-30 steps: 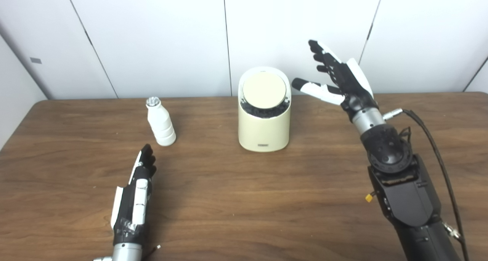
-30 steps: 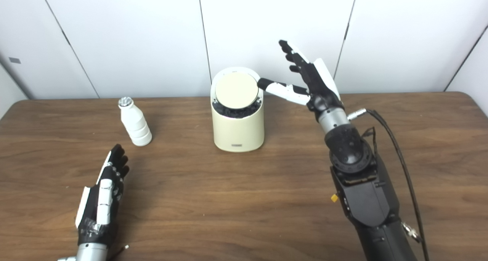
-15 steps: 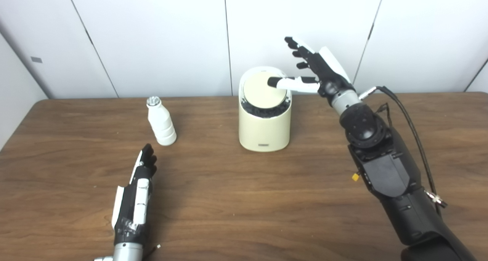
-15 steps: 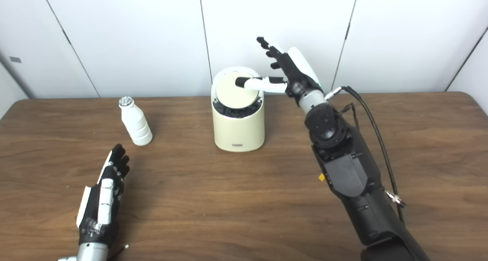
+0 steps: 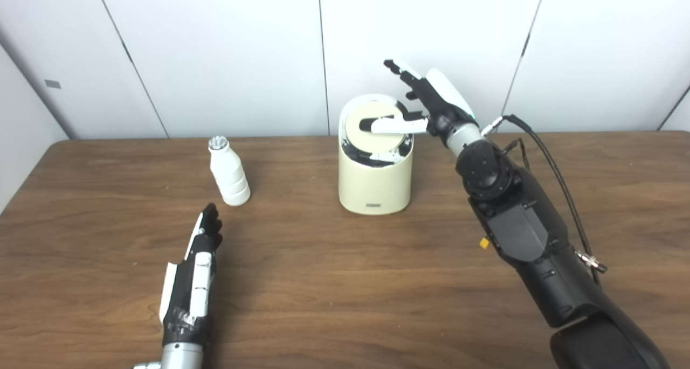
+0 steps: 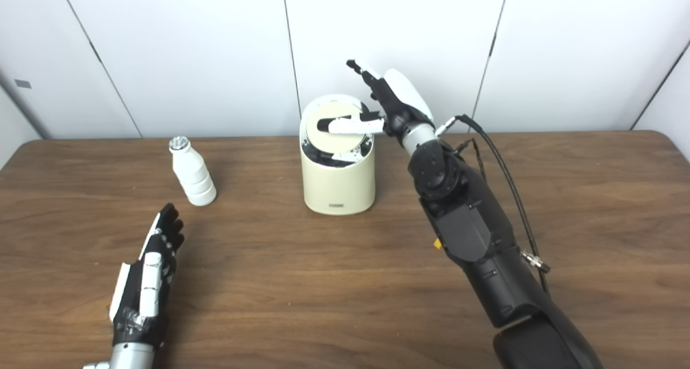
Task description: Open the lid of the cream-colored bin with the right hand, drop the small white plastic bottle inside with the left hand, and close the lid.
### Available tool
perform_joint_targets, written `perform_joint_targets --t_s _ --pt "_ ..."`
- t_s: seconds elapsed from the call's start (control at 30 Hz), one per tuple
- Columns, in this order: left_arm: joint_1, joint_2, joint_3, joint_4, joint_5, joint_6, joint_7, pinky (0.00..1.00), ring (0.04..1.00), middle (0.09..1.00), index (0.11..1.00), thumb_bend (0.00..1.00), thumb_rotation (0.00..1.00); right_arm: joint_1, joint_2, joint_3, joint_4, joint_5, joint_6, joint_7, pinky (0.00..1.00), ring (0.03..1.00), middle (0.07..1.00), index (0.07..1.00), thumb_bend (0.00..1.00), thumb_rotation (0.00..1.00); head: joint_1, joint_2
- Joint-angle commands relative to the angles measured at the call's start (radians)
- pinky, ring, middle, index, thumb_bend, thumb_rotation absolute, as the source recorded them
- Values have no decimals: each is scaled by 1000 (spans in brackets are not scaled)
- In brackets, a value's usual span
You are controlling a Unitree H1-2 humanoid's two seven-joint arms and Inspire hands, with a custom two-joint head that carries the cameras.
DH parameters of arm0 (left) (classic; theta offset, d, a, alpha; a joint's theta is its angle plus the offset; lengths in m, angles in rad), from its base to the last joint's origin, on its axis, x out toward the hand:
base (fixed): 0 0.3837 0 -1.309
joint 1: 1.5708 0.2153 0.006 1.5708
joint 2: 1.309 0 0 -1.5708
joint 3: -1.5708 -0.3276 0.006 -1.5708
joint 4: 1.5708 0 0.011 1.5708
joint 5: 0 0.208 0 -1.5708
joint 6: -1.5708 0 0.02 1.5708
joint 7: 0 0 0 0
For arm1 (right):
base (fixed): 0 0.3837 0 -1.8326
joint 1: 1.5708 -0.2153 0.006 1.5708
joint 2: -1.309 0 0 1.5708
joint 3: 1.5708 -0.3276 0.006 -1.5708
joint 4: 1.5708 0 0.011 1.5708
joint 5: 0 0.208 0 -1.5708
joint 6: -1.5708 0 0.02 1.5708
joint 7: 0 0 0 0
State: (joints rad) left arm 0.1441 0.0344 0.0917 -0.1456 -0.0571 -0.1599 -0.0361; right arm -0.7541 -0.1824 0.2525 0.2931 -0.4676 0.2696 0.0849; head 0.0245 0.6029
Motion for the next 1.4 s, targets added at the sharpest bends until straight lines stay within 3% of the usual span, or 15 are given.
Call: perform_joint_targets --t_s 0.0,0.37,0.73,1.37 --pt "18 -23 -15 38 2 -3 11 1000 990 993 1000 514 954 -62 -1 1 -25 -15 -30 -14 835 947 948 940 898 531 3 2" --pt "17 -21 -15 40 5 -10 8 1000 990 997 1000 518 962 -54 -21 4 -36 -33 -11 7 850 955 954 945 876 507 2 4" --pt "16 -21 -12 39 -5 -8 7 1000 992 998 1000 526 941 -24 -60 18 -74 -57 5 51 849 954 946 950 911 581 -2 8" --pt "16 -25 -13 37 -6 -10 8 1000 988 1000 1000 527 913 -24 -68 45 -58 -79 5 99 877 954 942 950 869 531 4 18"
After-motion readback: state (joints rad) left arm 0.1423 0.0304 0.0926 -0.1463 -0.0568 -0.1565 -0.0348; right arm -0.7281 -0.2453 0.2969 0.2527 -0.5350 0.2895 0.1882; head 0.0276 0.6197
